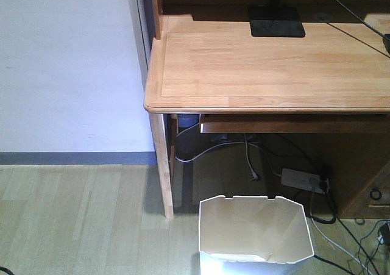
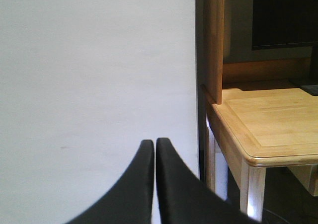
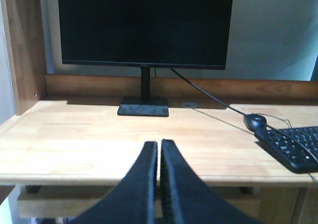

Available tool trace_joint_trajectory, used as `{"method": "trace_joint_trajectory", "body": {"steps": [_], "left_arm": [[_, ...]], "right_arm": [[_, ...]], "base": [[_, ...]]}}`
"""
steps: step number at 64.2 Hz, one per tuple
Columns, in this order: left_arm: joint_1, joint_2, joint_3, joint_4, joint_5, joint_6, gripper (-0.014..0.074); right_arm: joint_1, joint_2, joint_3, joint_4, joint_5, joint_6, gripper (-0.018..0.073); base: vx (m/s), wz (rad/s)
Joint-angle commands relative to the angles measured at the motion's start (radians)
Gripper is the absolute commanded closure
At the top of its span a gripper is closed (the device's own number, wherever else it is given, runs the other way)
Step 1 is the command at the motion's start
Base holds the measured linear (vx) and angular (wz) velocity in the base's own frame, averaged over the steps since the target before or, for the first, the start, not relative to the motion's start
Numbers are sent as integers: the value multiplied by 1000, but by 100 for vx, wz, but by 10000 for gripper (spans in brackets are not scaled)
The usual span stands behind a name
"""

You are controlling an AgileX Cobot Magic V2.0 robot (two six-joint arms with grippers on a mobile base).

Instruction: Move trash bin to bedside with robot

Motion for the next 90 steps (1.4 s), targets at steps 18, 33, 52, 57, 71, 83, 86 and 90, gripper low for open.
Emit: {"method": "trace_joint_trajectory", "body": {"steps": [18,33,52,57,71,83,86,90], "left_arm": [[-6,-7,12,-9,-74,-14,603],[-6,-7,12,-9,-74,-14,603],[-6,-7,12,-9,-74,-14,603],[-6,-7,12,-9,-74,-14,603],[-6,-7,12,-9,-74,-14,603],[-6,-7,12,-9,-74,-14,603],[-6,-7,12,-9,-74,-14,603],[-6,-7,12,-9,-74,-14,603]], "right_arm": [[1,122,-225,-7,-34,-8,568],[1,343,-423,-2,211,-7,568],[1,450,-441,-2,273,-4,566],[1,452,-441,-2,270,-4,557],[1,452,-441,-7,263,-7,408],[1,452,-441,-10,263,-8,191],[1,452,-441,-10,262,-8,139],[1,452,-441,-10,259,-8,92]], "base": [[0,0],[0,0],[0,0],[0,0],[0,0],[0,0],[0,0],[0,0]]}}
